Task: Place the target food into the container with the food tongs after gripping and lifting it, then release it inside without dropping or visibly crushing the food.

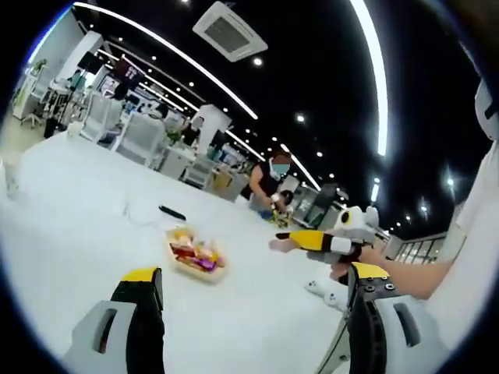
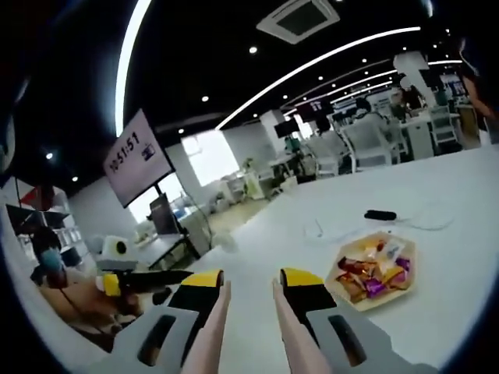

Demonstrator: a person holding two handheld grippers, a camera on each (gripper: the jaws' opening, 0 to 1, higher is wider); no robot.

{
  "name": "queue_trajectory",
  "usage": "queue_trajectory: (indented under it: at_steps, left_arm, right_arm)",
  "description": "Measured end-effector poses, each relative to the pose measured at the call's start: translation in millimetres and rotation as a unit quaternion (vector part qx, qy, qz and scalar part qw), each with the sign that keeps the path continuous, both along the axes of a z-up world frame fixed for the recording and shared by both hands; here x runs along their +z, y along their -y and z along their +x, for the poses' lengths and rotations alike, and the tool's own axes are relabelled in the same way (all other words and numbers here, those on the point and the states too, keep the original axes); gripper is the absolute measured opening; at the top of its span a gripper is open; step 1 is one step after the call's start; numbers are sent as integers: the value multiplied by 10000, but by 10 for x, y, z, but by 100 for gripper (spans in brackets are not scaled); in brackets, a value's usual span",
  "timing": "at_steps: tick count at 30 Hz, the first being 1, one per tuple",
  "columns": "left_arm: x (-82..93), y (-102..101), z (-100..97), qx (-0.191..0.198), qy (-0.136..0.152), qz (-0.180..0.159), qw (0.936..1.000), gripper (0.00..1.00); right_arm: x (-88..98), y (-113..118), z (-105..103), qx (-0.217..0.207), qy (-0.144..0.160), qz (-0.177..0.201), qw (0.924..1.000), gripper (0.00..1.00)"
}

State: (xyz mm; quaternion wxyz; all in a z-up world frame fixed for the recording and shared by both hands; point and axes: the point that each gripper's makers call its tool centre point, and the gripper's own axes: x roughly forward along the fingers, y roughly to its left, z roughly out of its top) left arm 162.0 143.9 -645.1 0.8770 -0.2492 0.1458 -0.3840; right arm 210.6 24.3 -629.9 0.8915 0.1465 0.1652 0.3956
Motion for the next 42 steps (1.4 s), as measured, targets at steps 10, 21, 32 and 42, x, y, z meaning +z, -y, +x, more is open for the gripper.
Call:
queue_trajectory:
  at_steps: [10,21,32,42]
  left_arm:
    - [19,96,-27,-235,14,34,9997,96]
    - [34,178,-94,-471,-14,-115,9988,87]
    - [120,282,-141,-635,17,-395,9972,83]
    - [164,359,-251,-739,71,-491,9960,80]
  right_arm:
    - [16,-80,-93,165,4,176,9997,28]
    - [59,-91,-227,333,-38,394,9987,28]
    - [153,-201,-419,697,28,618,9956,28]
    - [177,-328,-613,1060,-4,737,9916,27]
